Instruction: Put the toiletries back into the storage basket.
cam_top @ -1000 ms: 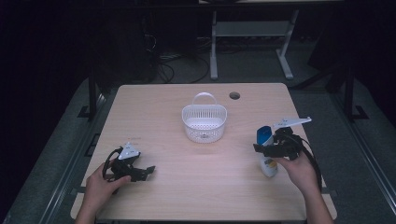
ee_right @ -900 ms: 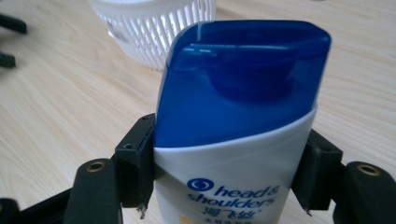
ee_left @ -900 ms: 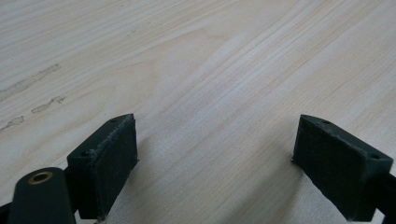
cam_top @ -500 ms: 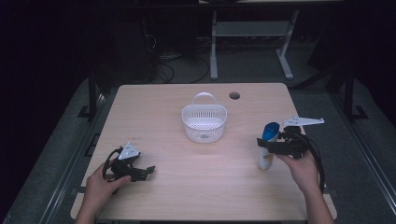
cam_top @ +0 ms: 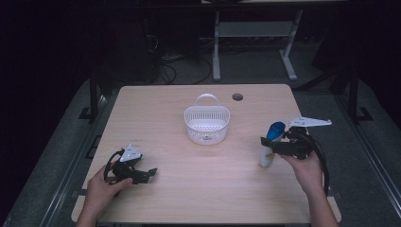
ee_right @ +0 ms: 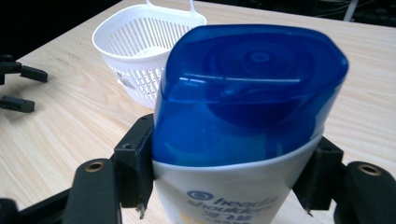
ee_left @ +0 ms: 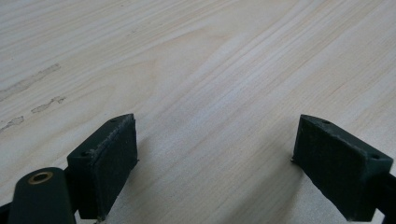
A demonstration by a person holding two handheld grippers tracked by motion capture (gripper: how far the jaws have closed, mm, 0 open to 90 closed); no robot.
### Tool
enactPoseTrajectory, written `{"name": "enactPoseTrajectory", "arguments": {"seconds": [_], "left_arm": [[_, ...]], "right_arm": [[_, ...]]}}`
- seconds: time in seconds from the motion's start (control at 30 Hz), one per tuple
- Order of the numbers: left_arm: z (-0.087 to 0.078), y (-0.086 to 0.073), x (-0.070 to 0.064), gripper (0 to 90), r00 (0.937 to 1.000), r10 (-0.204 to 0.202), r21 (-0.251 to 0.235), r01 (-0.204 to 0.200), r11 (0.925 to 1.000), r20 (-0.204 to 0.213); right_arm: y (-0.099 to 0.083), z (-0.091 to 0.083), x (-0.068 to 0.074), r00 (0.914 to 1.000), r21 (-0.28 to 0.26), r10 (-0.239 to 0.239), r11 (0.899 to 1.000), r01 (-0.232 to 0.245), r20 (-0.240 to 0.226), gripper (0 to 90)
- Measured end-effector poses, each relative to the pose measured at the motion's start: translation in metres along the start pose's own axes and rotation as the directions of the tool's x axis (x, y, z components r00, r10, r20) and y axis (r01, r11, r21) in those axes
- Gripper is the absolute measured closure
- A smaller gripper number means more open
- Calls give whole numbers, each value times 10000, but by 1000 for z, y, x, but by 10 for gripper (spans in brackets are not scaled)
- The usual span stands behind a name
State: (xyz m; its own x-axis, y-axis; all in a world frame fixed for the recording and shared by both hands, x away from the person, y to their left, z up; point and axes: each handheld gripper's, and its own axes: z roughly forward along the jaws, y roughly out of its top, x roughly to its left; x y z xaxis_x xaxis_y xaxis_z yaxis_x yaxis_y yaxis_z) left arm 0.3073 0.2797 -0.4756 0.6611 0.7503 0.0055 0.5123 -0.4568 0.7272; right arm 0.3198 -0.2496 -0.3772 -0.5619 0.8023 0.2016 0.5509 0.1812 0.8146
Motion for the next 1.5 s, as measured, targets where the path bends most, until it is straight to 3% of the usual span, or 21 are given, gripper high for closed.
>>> {"name": "enactPoseTrajectory", "arguments": {"seconds": [0.9, 1.5], "left_arm": [[0, 0, 0, 133, 10000, 18, 28, -18, 10000, 2], [0, 0, 0, 133, 10000, 20, 63, -20, 10000, 21]], "right_arm": [[45, -7, 5, 9992, -546, -387, 9978, 390, 63, 338], [79, 0, 11, 9976, -807, -693, 9944, 685, -69, 338]]}}
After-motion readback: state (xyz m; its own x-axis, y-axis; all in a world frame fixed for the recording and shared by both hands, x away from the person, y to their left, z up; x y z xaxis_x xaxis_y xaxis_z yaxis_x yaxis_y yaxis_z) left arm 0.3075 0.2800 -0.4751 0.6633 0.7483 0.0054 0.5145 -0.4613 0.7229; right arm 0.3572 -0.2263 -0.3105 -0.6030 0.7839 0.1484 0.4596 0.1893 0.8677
